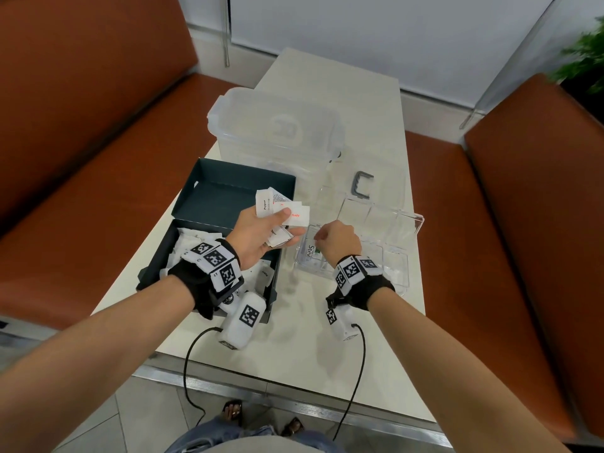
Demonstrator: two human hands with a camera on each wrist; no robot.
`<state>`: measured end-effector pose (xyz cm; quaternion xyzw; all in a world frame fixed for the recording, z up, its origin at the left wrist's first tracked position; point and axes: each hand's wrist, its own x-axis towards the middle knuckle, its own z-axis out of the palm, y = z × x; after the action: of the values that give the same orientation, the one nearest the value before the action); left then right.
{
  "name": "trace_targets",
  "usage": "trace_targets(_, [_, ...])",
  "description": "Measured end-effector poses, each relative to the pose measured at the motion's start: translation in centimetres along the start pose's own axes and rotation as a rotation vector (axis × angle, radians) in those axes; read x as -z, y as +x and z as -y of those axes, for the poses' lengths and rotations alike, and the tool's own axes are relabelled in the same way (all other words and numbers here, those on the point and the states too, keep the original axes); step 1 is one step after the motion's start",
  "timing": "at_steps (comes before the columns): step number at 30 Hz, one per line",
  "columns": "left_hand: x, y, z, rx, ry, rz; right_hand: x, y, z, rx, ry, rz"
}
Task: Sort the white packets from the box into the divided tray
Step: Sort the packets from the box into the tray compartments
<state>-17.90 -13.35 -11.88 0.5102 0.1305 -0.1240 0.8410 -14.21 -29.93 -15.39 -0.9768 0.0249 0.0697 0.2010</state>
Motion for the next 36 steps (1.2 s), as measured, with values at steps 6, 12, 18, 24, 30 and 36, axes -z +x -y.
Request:
trace_targets(6, [0.0, 0.1, 0.1, 0.012, 0.005, 0.001, -0.3, 0.1, -0.2, 0.099, -0.286, 0.044])
trace_targets(12, [-0.1, 0.2, 0.0, 0.023, 0.017, 0.004, -0.1, 0.0, 0.3, 0.113, -0.332, 0.082])
trace_targets(18, [-0.5, 0.3, 0.1, 0.019, 0.037, 0.004, 2.3, -0.6, 0.2, 0.146, 0.040, -0.100])
trace_targets(24, [-1.9, 0.6, 0.5, 0.028, 0.062, 0.032, 5.8, -2.4, -0.1, 0.157, 0.598, -0.084])
trace_targets(30, [-4.7, 0.8, 0.8, 0.106, 0.080, 0.093, 7.4, -3.1, -3.0, 0.091, 0.567, -0.132])
trace_targets(36, [-6.6, 1.0, 1.7, 0.081, 0.102, 0.138, 9.6, -4.4, -5.9, 0.007, 0.926, -0.115])
